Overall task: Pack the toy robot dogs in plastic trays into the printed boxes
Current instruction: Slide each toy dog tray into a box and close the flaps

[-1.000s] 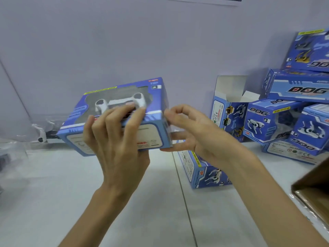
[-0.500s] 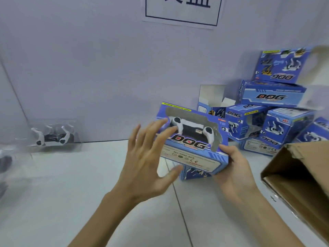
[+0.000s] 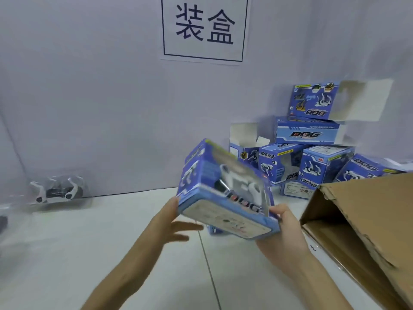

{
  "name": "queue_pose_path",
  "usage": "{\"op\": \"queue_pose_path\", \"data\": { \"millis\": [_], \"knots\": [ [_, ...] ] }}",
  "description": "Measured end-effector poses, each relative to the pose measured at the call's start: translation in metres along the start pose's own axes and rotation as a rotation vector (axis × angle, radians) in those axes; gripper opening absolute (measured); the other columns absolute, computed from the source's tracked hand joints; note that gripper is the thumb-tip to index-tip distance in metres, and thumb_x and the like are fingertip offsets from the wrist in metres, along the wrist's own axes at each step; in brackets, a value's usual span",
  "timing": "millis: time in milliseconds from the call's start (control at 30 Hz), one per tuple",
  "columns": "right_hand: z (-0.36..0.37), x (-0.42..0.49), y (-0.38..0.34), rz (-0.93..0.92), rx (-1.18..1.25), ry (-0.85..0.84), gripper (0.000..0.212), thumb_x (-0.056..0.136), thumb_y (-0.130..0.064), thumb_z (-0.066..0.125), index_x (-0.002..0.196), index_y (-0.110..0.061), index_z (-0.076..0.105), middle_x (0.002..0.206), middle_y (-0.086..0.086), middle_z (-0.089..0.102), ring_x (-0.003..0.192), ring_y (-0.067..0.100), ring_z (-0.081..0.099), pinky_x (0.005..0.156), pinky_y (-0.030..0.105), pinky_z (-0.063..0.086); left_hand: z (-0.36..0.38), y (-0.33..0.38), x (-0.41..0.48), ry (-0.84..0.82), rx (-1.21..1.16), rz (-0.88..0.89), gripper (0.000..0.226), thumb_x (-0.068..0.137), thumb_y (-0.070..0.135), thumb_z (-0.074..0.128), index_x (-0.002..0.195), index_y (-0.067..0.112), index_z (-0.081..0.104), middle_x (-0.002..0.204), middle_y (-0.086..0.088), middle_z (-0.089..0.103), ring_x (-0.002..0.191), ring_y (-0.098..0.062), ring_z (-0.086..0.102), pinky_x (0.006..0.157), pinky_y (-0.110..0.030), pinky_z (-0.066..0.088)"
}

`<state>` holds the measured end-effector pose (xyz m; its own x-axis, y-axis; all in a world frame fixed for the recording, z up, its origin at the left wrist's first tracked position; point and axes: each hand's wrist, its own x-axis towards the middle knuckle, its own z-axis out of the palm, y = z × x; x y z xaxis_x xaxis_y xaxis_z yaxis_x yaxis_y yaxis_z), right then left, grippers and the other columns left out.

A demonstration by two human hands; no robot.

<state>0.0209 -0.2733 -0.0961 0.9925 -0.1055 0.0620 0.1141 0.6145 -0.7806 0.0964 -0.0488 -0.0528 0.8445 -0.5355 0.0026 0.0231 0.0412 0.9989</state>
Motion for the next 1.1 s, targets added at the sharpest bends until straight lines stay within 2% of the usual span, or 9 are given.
{"op": "queue_pose_path", "data": {
  "millis": [100,167,233,300,433,600,733,800,1100],
  "knots": [
    [-0.009,-0.017,0.01,0.086,-0.37,0.087,0.082,0.059,-0.03,0.077,0.133,-0.007,0.05,0.12,0.017,0.069,0.1,0.032,0.067,0.077,0.042,0.053,-0.036,-0.025,-0.017,0.035,-0.002,-0.14,0.051,0.086,0.05,0.044,0.101,0.011,0.073,0.078,-0.014,0.071,0.052,-0.029,0.067,0.056,-0.032,0.049],
    [-0.011,-0.029,0.022,0.217,-0.488,0.115,0.082,0.058,-0.04,0.082,0.13,-0.019,0.05,0.117,0.019,0.071,0.096,0.034,0.068,0.076,0.043,0.053,-0.052,-0.052,-0.023,0.052,0.116,-0.243,0.044,0.096,0.037,0.053,0.074,0.012,0.082,0.064,-0.013,0.069,0.044,-0.028,0.06,0.05,-0.029,0.049],
    [-0.007,-0.035,0.026,0.3,-0.484,0.2,0.085,0.053,-0.045,0.088,0.123,-0.011,0.055,0.109,0.022,0.072,0.089,0.033,0.07,0.077,0.045,0.058,-0.063,-0.077,-0.021,0.079,0.314,-0.305,0.057,0.105,0.033,0.049,0.059,0.017,0.079,0.061,-0.008,0.072,0.044,-0.024,0.061,0.047,-0.025,0.046],
    [-0.002,-0.036,0.021,0.281,-0.44,0.317,0.086,0.053,-0.038,0.09,0.125,-0.004,0.058,0.106,0.025,0.072,0.084,0.032,0.071,0.076,0.047,0.059,-0.068,-0.087,-0.012,0.121,0.396,-0.233,0.05,0.107,0.033,0.045,0.076,0.017,0.08,0.075,-0.005,0.076,0.052,-0.02,0.064,0.045,-0.024,0.043],
    [0.009,-0.032,-0.004,-0.121,-0.226,0.491,0.078,0.059,-0.039,0.075,0.125,-0.001,0.056,0.104,0.025,0.069,0.074,0.026,0.069,0.059,0.033,0.057,-0.072,-0.1,-0.014,0.231,0.39,-0.017,0.028,0.105,0.018,0.051,0.09,0.019,0.076,0.08,-0.006,0.074,0.054,-0.019,0.062,0.04,-0.025,0.039],
    [0.012,-0.042,-0.041,-0.723,0.182,0.559,0.028,0.087,-0.04,0.064,0.107,-0.02,0.06,0.111,0.002,0.063,0.103,0.018,0.065,0.087,0.034,0.053,-0.058,-0.103,-0.016,0.224,0.539,0.034,0.026,0.102,0.022,0.054,0.089,0.029,0.074,0.079,0.005,0.074,0.056,-0.012,0.061,0.043,-0.023,0.037],
    [0.01,-0.036,-0.016,-0.546,-0.068,0.702,0.003,0.099,-0.017,0.057,0.099,-0.018,0.054,0.107,0.006,0.062,0.095,0.017,0.065,0.081,0.029,0.05,-0.054,-0.102,-0.018,0.219,0.603,0.063,0.03,0.101,0.022,0.055,0.083,0.042,0.069,0.077,0.009,0.073,0.056,-0.012,0.061,0.052,-0.026,0.039],
    [0.007,-0.029,0.001,-0.413,-0.241,0.728,0.014,0.093,-0.004,0.06,0.092,-0.016,0.054,0.104,0.015,0.063,0.093,0.025,0.064,0.076,0.031,0.049,-0.055,-0.104,-0.017,0.233,0.582,0.077,0.031,0.101,0.017,0.056,0.081,0.035,0.071,0.075,0.006,0.073,0.055,-0.014,0.06,0.054,-0.026,0.041],
    [0.027,0.013,0.027,-0.304,-0.689,0.581,0.019,0.089,-0.002,0.064,0.098,-0.018,0.057,0.11,0.003,0.063,0.095,0.015,0.063,0.078,0.03,0.051,-0.055,-0.112,-0.014,0.301,0.567,0.159,0.028,0.099,0.012,0.056,0.081,0.027,0.071,0.068,0.005,0.07,0.051,-0.012,0.059,0.05,-0.022,0.043]
  ]
}}
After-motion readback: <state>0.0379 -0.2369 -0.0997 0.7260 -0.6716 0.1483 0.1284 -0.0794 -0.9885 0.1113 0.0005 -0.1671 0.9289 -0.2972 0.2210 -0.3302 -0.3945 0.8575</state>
